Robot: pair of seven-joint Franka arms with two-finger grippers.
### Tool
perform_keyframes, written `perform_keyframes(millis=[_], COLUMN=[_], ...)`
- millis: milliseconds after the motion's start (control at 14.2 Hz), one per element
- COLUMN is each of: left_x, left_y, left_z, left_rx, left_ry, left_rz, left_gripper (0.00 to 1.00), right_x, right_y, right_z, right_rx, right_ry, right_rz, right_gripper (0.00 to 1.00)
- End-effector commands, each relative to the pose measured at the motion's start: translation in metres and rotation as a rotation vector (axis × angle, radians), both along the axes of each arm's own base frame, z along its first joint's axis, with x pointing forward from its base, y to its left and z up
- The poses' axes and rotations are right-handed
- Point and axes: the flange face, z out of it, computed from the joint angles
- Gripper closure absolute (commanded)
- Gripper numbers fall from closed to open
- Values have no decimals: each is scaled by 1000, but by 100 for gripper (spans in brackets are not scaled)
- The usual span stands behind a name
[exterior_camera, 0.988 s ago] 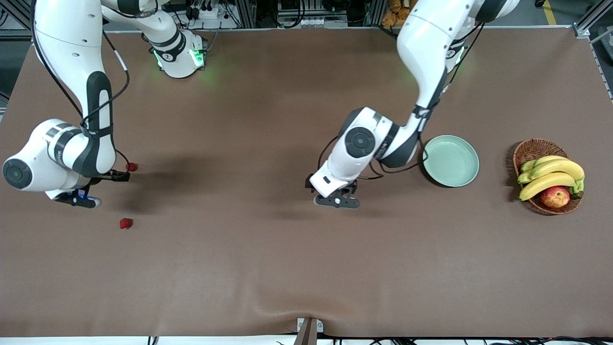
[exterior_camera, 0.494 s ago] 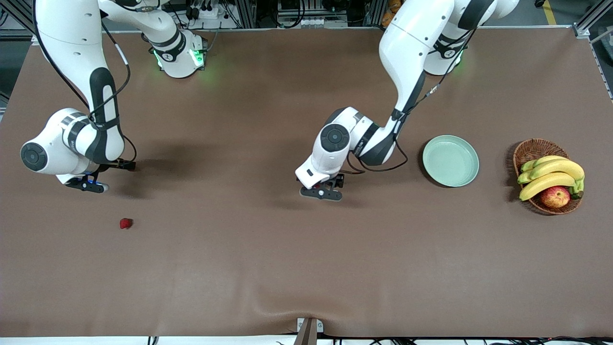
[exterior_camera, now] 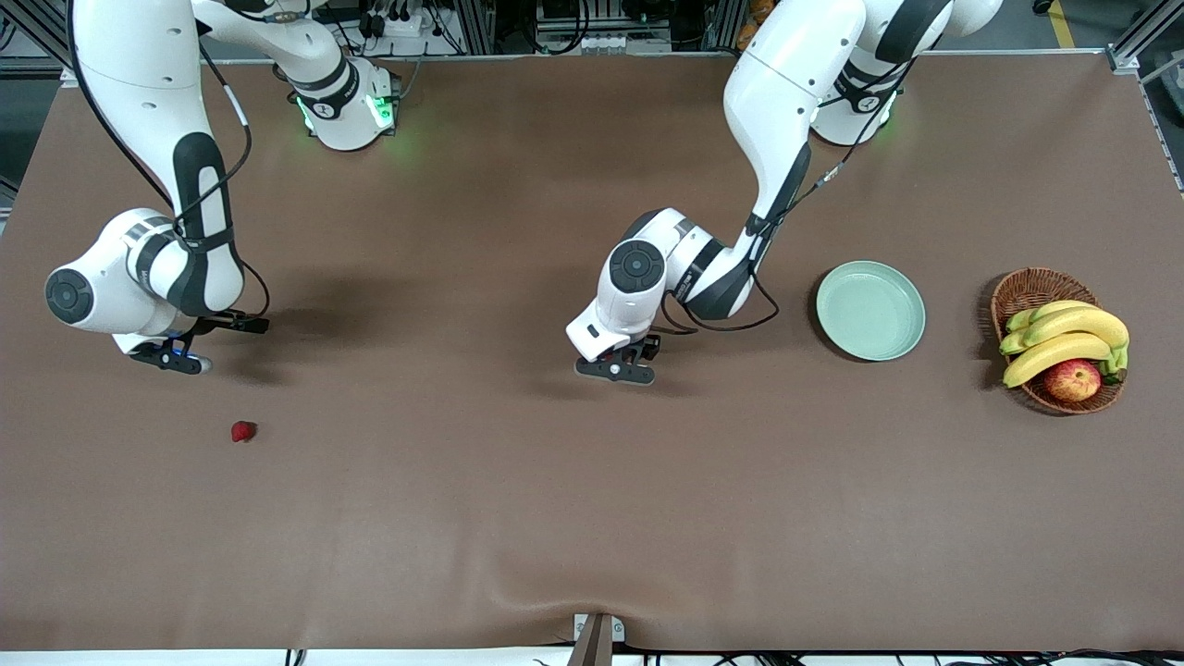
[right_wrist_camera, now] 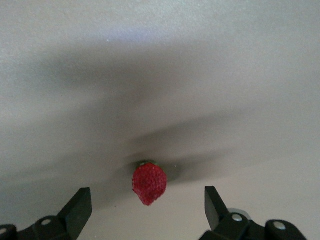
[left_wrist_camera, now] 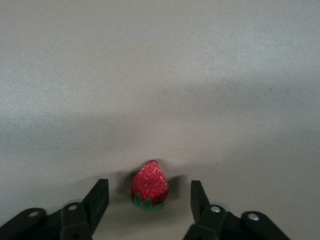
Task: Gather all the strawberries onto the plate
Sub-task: 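Grasp the strawberry with the left gripper while the right gripper grasps another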
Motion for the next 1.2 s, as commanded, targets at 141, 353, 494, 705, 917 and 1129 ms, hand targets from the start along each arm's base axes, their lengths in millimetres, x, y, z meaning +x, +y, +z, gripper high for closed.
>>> perform_keyframes(millis=[141,353,494,705,917,1129], left_x=[1,1,1,4,11,21], left_y=[-4,-4,-4,-1,5,20], left_z=[-1,-1,-2,2,15,49], left_rx=[13,13,15,19,20,51], left_ry=[-25,-25,-24,-30,-35,-34], left_rz=[3,3,2,1,9,30], left_gripper=[39,47,47,86,100,100], right_x=[-8,-14,-14,-13,-13,-13], right_y=[1,-5,-6,-4,-6,-9], right_z=[-12,-19,-23,-24,-24,-25], right_rx=[25,36,23,21,21,31], right_ry=[-1,12,5,2,0,-8], right_rz=[-4,-20,-18,-14,-20,-47], right_gripper=[0,0,0,0,36,92])
